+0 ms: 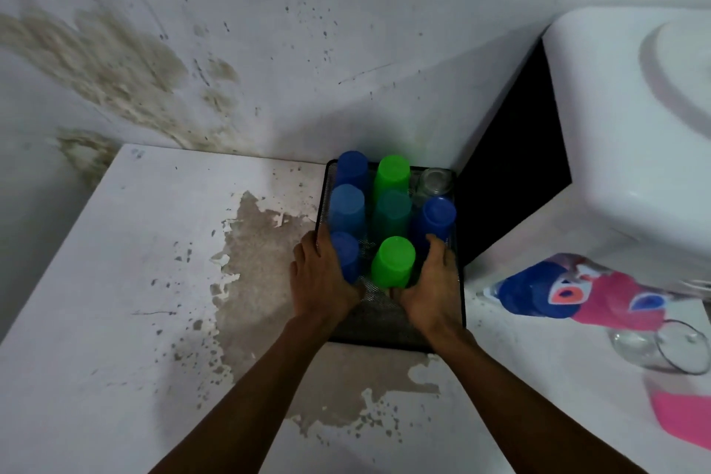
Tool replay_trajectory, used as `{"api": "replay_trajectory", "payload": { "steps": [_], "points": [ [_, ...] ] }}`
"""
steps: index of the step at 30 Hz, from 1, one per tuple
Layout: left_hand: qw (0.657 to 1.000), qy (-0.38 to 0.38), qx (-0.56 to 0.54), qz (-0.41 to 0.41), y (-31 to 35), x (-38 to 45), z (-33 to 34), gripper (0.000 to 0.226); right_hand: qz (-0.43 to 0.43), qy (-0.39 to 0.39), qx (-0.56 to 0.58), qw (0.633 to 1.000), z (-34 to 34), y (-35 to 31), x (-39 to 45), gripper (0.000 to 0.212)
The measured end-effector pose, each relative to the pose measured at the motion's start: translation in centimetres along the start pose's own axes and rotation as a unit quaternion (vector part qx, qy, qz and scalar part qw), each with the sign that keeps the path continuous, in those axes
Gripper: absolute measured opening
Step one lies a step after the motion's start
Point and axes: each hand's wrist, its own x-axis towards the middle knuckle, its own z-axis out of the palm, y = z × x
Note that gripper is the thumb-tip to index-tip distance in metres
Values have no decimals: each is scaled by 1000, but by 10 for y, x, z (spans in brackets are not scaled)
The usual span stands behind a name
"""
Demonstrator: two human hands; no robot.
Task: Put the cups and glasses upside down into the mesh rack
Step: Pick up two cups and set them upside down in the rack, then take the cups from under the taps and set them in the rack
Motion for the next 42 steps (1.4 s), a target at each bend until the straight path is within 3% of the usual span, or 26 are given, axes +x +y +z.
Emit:
{"api": "replay_trajectory", "payload": {
  "steps": [4, 8, 10, 13, 18, 22, 24, 27, 31, 34, 37, 42],
  "points": [
    [995, 85, -17, 56, 11, -23, -2, 110, 26, -3, 7, 1000, -13, 19, -23, 100],
    [967, 204, -82, 126, 34, -60, 6, 80, 51, -2, 5, 999, -34, 49, -50, 65],
    [954, 219, -127, 158, 51, -75, 18, 64, 63, 10, -7, 998, -48, 67, -61, 49],
    [951, 151, -190, 193, 79, -93, 36, 48, 102, 35, 1, 994, -68, 95, -75, 36],
    [959, 24, -188, 213, 131, -110, 64, 38, 153, 147, 69, 975, -108, 141, -84, 47],
    [969, -65, -214, 103, 167, -106, 91, 60, 162, 248, 126, 947, -143, 162, -73, 64],
    [967, -77, -224, 95, 182, -103, 106, 75, 152, 270, 148, 939, -159, 168, -64, 71],
    [966, -63, -240, 76, 203, -101, 115, 89, 147, 258, 171, 939, -173, 173, -46, 82],
    [961, -74, -263, 46, 218, -91, 126, 90, 148, 217, 195, 945, -174, 179, -26, 86],
    [947, -116, -301, 13, 223, -82, 128, 86, 141, 200, 191, 951, -169, 183, -17, 85],
    [955, -89, -282, -2, 225, -78, 130, 82, 149, 189, 184, 953, -168, 185, -10, 79],
    [951, -128, -281, 13, 227, -77, 127, 86, 162, 190, 166, 954, -167, 185, -13, 76]
  ]
}}
